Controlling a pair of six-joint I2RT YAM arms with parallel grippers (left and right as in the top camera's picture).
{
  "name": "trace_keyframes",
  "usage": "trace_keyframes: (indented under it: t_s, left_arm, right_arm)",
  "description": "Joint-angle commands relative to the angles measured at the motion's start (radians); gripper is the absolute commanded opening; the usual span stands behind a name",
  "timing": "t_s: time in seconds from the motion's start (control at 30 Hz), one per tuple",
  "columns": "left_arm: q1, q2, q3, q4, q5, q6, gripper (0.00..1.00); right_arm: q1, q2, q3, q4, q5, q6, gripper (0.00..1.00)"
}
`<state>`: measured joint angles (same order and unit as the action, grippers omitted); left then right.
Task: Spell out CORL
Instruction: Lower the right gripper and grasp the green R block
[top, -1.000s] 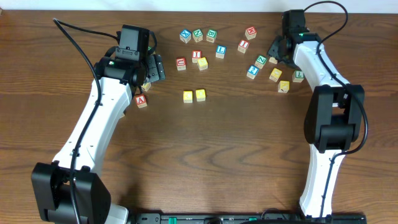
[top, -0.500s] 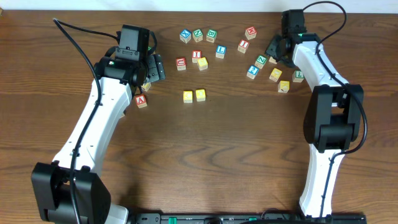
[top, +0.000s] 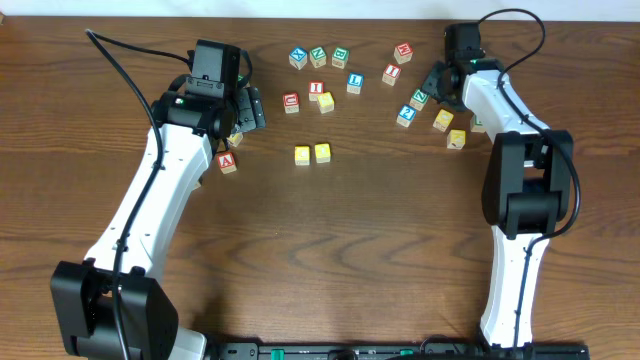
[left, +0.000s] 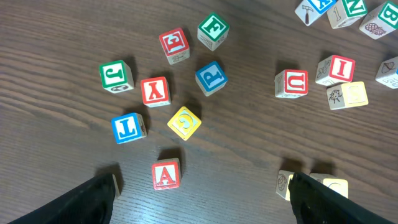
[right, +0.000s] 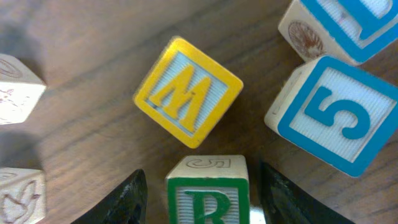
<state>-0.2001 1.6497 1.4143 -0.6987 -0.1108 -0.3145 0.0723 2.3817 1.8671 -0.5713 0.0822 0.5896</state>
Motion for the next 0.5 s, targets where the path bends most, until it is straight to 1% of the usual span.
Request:
trace_keyframes:
  t_s: [0.0,0.13,0.27,0.47]
  left_arm:
    - [0.002,0.011,-0.003,0.001,-0.006,-0.006,0.88]
    - [0.002,0.011,-0.003,0.001,-0.006,-0.006,0.88]
    - [0.002,0.011,-0.003,0.000,-0.006,-0.006,0.88]
    - [0.002,0.011,-0.003,0.000,-0.006,-0.006,0.88]
  right_arm:
    - [0.001,0.028,-0.005,-0.006,0.003,0.008,0.50]
    - [0.000,0.028,-0.005,0.005,0.002,0.007,0.46]
    - [-0.001,0.025,-0.005,0.007,0.002,-0.009,0.37]
    - [-0.002,0.004,-0.005,0.006,0.002,-0.065,0.34]
